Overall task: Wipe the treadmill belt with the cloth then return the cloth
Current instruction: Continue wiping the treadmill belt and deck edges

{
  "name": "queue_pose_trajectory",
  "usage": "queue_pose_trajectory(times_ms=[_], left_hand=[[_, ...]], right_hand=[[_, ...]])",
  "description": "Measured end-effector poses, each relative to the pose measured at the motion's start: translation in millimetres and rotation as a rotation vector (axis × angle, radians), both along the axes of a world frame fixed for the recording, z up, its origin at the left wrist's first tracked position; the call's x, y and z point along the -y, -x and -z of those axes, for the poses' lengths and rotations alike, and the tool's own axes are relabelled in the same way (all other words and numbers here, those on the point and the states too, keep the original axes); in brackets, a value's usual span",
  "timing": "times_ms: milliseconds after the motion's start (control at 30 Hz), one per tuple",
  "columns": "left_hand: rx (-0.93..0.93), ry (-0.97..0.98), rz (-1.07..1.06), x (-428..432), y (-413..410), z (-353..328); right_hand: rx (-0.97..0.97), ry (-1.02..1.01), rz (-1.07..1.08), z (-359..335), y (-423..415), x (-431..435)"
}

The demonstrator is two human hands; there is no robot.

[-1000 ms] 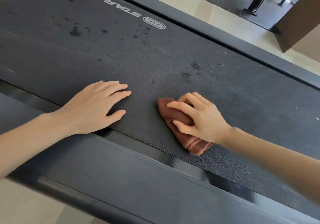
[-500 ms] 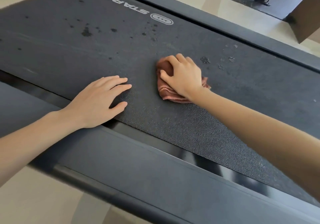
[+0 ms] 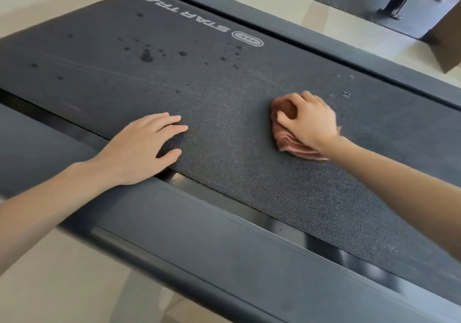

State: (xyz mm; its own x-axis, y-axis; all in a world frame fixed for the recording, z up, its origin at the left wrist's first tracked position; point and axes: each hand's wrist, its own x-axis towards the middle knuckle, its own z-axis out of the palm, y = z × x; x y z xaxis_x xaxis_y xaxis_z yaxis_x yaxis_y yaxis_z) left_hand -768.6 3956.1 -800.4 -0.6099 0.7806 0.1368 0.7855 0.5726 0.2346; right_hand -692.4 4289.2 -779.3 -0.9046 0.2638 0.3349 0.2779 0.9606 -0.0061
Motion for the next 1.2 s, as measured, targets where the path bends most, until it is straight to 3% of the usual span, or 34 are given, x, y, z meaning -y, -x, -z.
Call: queue_pose_trajectory(times_ms=[167,333,433,567,800,867,1100,1200], left_hand=[[0.008,-0.013,-0.001,2,0,-2],[0.010,0.060,-0.013,22,10,-5],[0.040,0.030,-0.051,41,10,-4],[0.053,-0.017,-0.087,46,7,-3],[0.047,-0.029,-0.067,47,10,-4],[0.019,0.027,-0.065,52,22,-7],[0.051,0.091,-0.114,79,45,-3],[0.045,0.075,-0.118,78,45,0]], right_hand=[[-0.011,0.023,-0.043,8,54,70],[0.057,-0.039,-0.545,4,1,119],[0.098,-0.083,-0.674,4,-42,97],[0.036,-0.069,-0.608,6,-30,76],[-0.030,0.045,-0.061,14,81,113],[-0.028,0.019,-0.099,14,86,134],[-0.081,0.020,-0.627,14,0,141],[-0.063,0.010,-0.624,9,-1,108]])
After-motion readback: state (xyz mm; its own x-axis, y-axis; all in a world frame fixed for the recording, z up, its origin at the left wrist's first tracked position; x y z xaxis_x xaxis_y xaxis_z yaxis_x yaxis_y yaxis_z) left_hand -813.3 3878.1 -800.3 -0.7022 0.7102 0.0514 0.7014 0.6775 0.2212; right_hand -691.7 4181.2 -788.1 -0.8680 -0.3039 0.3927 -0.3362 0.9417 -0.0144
